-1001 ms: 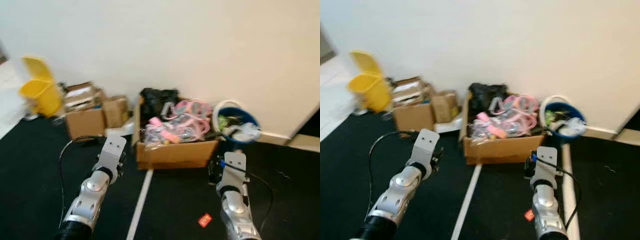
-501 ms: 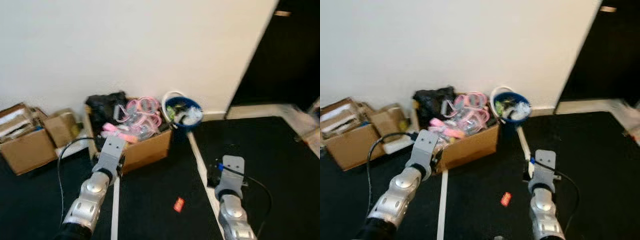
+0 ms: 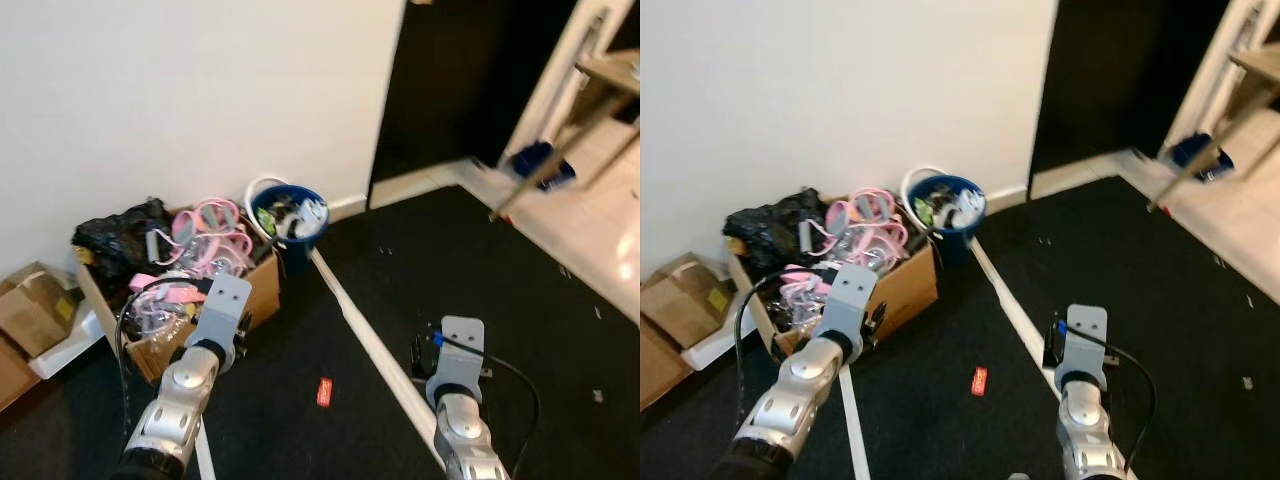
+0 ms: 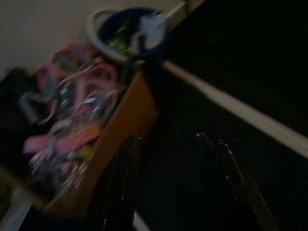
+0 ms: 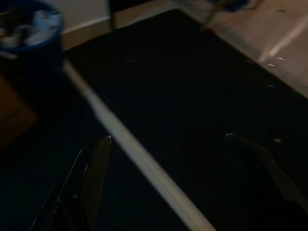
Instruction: Picking trash to rubbish bin
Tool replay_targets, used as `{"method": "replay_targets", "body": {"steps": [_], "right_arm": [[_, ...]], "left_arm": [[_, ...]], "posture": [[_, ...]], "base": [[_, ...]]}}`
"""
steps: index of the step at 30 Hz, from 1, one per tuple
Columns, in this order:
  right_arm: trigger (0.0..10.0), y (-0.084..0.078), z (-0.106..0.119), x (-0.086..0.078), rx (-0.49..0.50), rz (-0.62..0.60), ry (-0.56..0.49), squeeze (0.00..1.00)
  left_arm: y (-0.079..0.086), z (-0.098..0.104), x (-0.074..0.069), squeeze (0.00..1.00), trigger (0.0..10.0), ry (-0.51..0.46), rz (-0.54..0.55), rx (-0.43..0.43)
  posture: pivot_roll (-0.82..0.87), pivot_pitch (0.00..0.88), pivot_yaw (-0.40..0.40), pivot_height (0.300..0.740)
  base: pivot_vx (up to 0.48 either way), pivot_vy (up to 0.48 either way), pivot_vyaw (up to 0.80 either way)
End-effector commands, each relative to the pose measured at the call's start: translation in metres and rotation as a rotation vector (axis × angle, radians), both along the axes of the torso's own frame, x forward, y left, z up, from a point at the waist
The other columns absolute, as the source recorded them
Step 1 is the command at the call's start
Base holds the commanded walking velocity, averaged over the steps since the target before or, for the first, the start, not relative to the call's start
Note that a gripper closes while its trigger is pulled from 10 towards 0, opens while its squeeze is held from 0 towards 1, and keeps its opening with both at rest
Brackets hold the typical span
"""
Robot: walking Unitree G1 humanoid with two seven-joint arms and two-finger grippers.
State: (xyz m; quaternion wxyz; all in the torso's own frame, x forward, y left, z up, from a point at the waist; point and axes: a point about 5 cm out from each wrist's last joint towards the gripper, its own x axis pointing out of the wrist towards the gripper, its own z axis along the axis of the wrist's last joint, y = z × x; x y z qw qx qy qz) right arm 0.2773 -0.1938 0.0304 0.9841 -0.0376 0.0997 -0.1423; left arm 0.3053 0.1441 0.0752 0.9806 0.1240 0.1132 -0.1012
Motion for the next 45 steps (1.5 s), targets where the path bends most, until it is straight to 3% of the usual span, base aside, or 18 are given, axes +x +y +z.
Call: {"method": "replay_targets", "body": {"steps": [1,13,18,45], "right_arm": [[10.0,-0.002,-0.003,-0.002,-0.003,-0.006,0.021,0.00],[10.0,-0.005,-0.003,-0.004,-0.024,-0.023,0.023,0.00],[10.0,-0.006,0.000,-0.002,-0.035,0.001,0.019,0.00],[10.0,0.006,-0.002,-0.003,-0.003,0.048,0.032,0.00]], "left_arm": [[0.001,-0.003,-0.002,0.00,10.0,0.009,-0.002,-0.007],[-0.001,-0.001,-0.002,0.00,10.0,-0.004,0.005,-0.042],[0.004,0.003,0.000,0.00,10.0,-0.028,0.056,-0.099],[0.000,0.007,0.000,0.00,10.0,-0.033,0.020,-0.118]], "posture": [[0.00,0.116,0.066,0.740],[-0.01,0.120,0.064,0.740],[-0.02,0.121,0.065,0.740],[-0.01,0.135,0.064,0.740]], "base": [[0.000,0.000,-0.80],[0.000,0.000,-0.80],[0.000,0.000,0.00],[0.241,0.000,0.00]]}}
